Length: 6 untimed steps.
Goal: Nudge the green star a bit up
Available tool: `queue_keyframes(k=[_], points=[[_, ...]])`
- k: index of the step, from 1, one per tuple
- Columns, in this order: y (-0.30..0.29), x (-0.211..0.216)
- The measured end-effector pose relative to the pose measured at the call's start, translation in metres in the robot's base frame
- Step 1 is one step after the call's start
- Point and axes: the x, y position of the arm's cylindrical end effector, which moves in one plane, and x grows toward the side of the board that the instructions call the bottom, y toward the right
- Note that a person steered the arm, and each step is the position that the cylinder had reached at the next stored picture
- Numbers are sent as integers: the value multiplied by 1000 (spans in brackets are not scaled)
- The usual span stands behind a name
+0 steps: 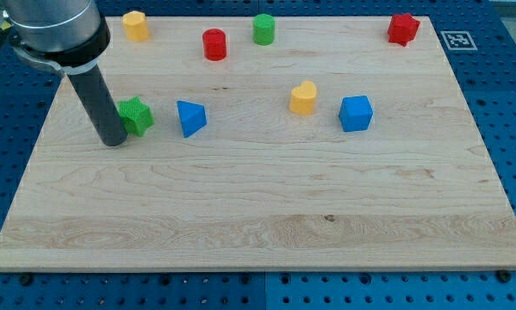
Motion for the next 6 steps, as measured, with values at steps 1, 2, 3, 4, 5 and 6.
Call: queue_keyframes(k=[1,2,3,4,5,6], points=[[0,-3],[2,2],[15,13],[21,3],[26,-7],[27,-7]])
